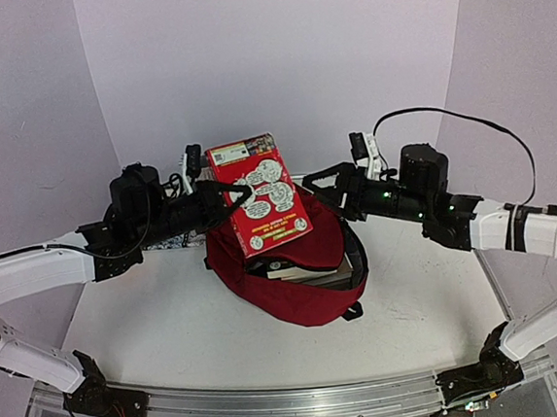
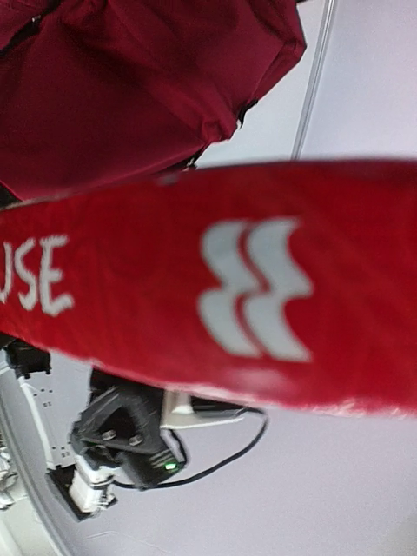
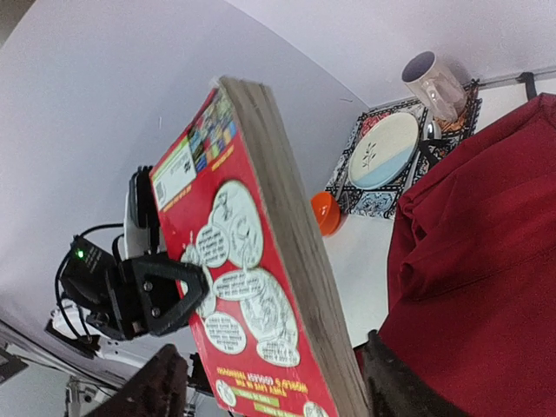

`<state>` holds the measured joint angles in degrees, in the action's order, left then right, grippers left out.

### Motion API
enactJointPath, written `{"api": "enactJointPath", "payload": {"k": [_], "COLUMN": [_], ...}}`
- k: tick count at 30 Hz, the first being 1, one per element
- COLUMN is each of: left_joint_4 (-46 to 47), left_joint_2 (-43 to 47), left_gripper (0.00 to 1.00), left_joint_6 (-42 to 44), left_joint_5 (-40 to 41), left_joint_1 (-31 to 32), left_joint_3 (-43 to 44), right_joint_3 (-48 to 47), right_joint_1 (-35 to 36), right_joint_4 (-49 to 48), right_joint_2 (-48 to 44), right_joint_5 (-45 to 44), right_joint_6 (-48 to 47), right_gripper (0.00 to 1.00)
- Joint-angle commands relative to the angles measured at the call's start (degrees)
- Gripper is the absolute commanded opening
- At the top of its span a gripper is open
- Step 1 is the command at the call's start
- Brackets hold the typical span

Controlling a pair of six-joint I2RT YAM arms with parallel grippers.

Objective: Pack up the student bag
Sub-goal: Pass from the left arm to the right

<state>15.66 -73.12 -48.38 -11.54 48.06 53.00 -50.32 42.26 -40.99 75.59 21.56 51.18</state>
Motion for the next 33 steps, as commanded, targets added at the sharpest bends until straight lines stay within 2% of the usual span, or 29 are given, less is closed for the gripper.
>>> {"api": "enactJointPath", "payload": {"k": [1,6,19,27,33], "left_joint_4": [10.4,17.4,24.8,26.3,26.7], "left_joint_2": [5.1,7.1,6.8,6.1,6.1], "left_gripper": [0.0,0.0,0.0,0.0,0.0], "left_joint_6": [-3.5,-7.5,-11.9,-13.7,-14.8], "left_joint_5": [6.6,9.3,6.9,5.0,4.5], "left_joint_1": [-1.3,-2.1,-2.3,-2.3,-2.3], "left_joint_3": [-2.1,-6.7,-7.9,-9.1,-10.4], "right_joint_3": [3.6,5.8,-0.4,-3.6,-4.3], "right_joint_1": [3.1,6.3,9.3,9.3,9.2], "right_joint_4": [-12.5,-20.2,-34.9,-38.1,-38.6], "right_joint_2": [1.0,4.2,16.5,16.7,15.0], "right_joint_5": [-4.2,-6.4,-1.5,0.4,0.1], "right_joint_6": [2.2,4.9,9.9,7.8,5.9], "right_gripper": [0.84,0.98,0.98,0.97,0.89]}}
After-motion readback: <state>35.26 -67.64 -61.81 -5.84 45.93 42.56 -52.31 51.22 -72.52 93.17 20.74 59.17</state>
